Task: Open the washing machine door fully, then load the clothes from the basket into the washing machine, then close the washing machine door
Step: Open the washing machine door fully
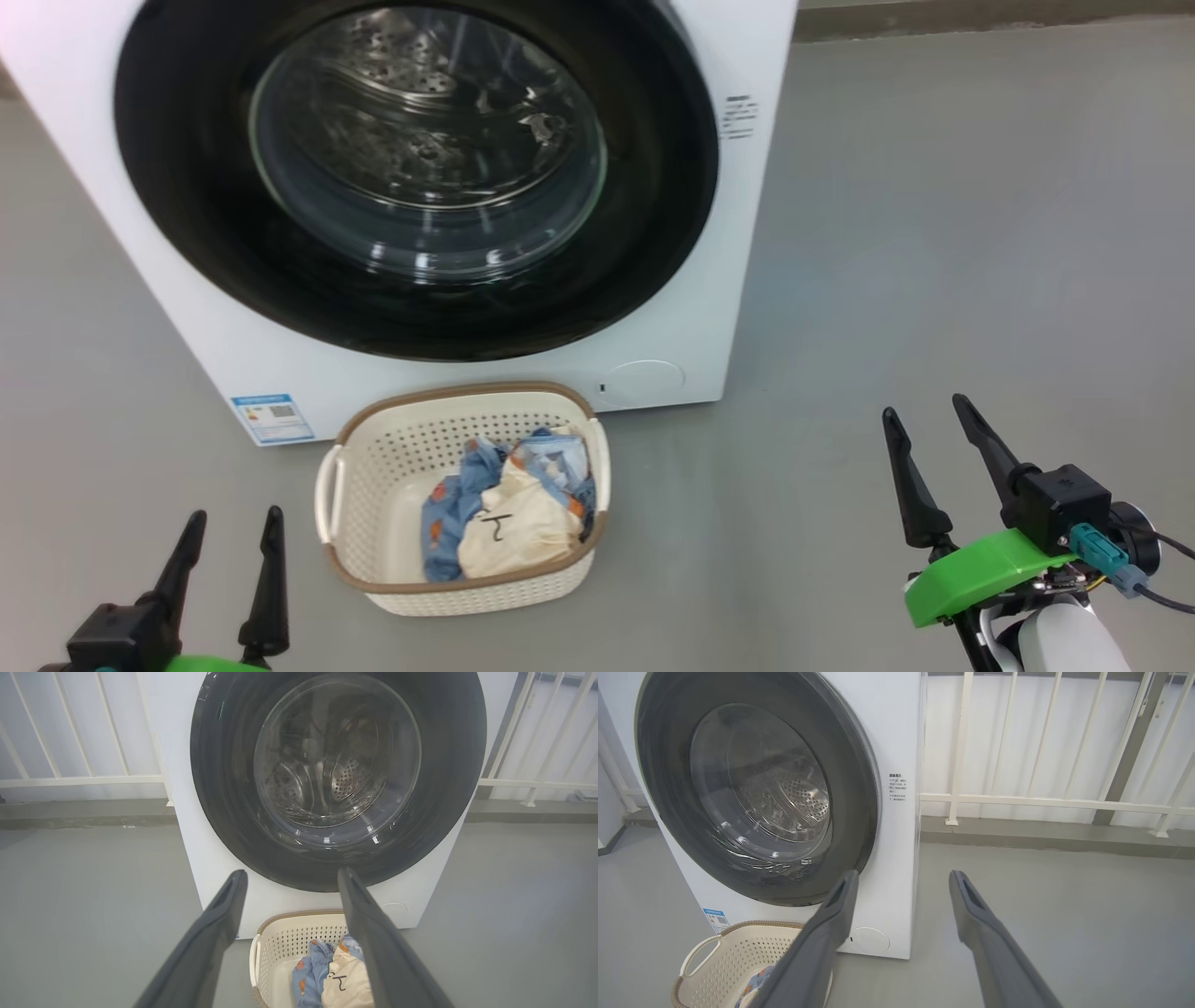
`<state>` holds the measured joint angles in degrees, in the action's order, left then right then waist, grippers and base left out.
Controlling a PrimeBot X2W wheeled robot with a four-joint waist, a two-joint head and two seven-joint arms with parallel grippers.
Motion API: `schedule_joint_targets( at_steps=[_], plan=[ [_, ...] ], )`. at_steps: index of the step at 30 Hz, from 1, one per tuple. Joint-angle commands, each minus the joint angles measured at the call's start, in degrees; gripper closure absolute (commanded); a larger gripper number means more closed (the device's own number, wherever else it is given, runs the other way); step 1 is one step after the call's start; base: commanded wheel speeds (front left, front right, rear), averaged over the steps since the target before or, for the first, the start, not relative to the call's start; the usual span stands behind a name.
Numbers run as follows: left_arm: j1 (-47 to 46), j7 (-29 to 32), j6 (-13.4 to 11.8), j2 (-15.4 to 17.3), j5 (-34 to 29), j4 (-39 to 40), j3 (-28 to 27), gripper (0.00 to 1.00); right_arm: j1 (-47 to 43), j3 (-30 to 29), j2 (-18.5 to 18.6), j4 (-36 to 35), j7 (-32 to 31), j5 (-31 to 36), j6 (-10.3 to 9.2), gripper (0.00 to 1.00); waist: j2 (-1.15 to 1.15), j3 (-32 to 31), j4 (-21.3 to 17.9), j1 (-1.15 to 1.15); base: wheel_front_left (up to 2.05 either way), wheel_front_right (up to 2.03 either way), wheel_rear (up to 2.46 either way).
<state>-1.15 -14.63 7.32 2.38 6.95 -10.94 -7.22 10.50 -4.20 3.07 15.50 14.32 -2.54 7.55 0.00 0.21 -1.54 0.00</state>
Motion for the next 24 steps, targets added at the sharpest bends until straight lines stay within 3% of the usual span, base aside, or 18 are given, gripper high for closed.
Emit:
schedule_joint_targets(
  at_steps=[1, 11, 24],
  plan=[
    [-2.4, -0.4, 0.1, 0.9, 0.4, 1.9, -2.1, 0.0, 0.5, 1.2, 0.0, -1.6, 0.7, 0.0, -0.06, 0.0, 0.0, 0.1, 0.0, 0.0, 1.22, 1.22, -2.43],
    [-2.6, -0.4, 0.1, 0.7, 0.5, 3.6, -2.2, 0.0, 0.9, 1.1, 0.0, -2.6, 0.7, -0.2, -0.06, 0.0, 0.0, 1.0, 0.3, 0.0, 0.78, 0.78, -1.57],
    [-1.8, -0.4, 0.2, 0.6, 0.0, 5.2, -1.4, 0.0, 1.1, 1.4, 0.1, -2.5, 0.7, -0.6, -0.06, 0.0, 0.0, 1.4, 0.5, 0.0, 0.08, 0.08, -0.16]
  ],
)
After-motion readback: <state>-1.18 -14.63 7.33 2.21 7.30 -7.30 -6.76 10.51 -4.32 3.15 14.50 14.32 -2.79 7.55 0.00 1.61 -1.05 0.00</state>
